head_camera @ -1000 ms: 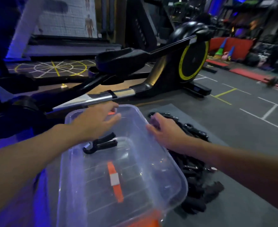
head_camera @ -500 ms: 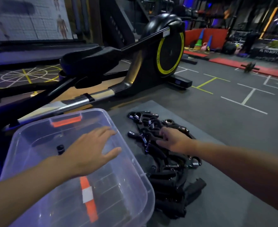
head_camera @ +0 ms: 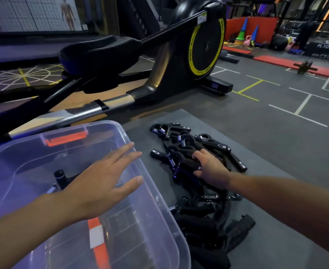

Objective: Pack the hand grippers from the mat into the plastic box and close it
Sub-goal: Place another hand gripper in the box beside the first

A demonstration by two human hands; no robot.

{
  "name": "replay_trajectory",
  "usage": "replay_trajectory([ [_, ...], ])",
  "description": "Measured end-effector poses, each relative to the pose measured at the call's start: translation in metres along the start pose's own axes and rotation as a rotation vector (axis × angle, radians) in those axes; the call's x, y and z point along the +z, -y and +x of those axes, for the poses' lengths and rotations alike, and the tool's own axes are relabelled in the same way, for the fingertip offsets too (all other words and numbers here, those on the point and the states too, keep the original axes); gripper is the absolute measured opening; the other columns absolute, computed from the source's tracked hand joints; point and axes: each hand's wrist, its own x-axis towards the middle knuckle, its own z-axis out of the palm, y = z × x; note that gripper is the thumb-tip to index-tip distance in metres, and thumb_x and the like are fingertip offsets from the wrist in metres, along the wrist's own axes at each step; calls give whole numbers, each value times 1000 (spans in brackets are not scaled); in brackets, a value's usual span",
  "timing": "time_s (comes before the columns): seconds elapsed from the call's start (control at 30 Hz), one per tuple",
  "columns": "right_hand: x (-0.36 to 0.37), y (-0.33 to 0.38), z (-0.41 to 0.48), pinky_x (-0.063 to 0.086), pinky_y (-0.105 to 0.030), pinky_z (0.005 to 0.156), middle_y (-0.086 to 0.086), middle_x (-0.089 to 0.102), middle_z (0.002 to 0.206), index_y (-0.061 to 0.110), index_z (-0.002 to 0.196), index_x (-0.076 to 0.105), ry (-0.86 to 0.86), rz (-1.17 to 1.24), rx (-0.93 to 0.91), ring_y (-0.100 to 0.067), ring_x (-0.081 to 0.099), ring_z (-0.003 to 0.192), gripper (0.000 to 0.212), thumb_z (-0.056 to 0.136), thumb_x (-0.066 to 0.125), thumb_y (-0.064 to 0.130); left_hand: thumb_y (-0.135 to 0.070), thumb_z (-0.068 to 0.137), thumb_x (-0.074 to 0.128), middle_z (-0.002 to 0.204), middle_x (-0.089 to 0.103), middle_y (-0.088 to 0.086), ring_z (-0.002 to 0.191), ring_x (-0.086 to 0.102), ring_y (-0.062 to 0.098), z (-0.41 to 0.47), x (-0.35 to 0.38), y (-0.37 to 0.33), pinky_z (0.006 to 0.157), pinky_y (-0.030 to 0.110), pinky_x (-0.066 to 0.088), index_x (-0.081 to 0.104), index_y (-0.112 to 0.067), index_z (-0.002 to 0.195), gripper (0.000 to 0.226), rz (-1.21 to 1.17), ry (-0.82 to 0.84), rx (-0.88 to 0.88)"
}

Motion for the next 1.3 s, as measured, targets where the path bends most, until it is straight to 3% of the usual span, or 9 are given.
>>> replay_trajectory([
  [0.17,2,-4,4,47,-34,89,-6,63,112,10,109,66,-83,5,4,-26,60,101,38,74,77,19,-84,77,19,156,-1,-34,143,8,-8,1,0,2,117,33,24,20,-51,146,76,2,11,-6],
  [0.47,-29,19,0,44,-28,84,-9,67,105,8,106,70,-177,6,43,-27,61,101,34,76,75,22,-81,76,14,159,1,-27,144,11,-4,-2,-8,-4,117,32,23,18,-48,149,80,48,71,-23],
  [0.7,-95,82,-34,39,-19,55,-7,63,75,8,97,72,-376,266,109,-18,56,66,25,75,79,19,-76,77,17,157,24,-15,142,23,2,-8,-40,-18,114,27,23,27,-38,148,81,67,20,-23],
  [0.8,-127,121,-56,40,-18,62,-4,65,75,8,93,72,-462,372,61,-17,59,69,23,75,79,19,-68,83,33,153,31,-15,138,32,6,-15,-65,-34,113,30,30,30,-35,147,72,50,-52,12],
  [0.87,-142,145,-72,44,-20,63,-1,66,75,16,91,72,-496,441,55,-14,62,70,21,74,80,24,-50,89,54,149,32,-16,132,36,2,-24,-80,-46,109,21,30,33,-34,145,61,23,-103,60],
  [0.97,-152,173,-91,56,-27,68,1,71,75,19,88,71,-477,608,76,-14,70,71,21,72,81,28,-29,83,68,141,39,-15,122,39,-6,-47,-96,-56,105,11,29,40,-32,139,62,-41,-200,104],
  [1.07,-156,200,-111,60,-36,64,-3,73,70,18,84,69,-410,822,120,-18,73,66,18,73,81,22,-34,77,66,135,45,-17,124,45,0,-78,-108,-58,105,29,41,45,-32,136,63,-73,-259,95],
  [1.17,-157,227,-130,53,-27,53,-9,71,69,6,84,68,-338,1072,130,-16,71,57,12,79,78,10,-23,78,72,132,47,-18,122,47,1,-109,-119,-58,104,28,42,50,-30,134,61,-76,-305,94],
  [1.3,-154,257,-148,53,-25,53,-10,71,64,1,81,69,-240,1195,128,-16,68,52,10,80,76,7,-17,81,74,126,49,-20,116,50,-3,-133,-127,-57,99,23,42,53,-32,130,55,-71,-339,94],
])
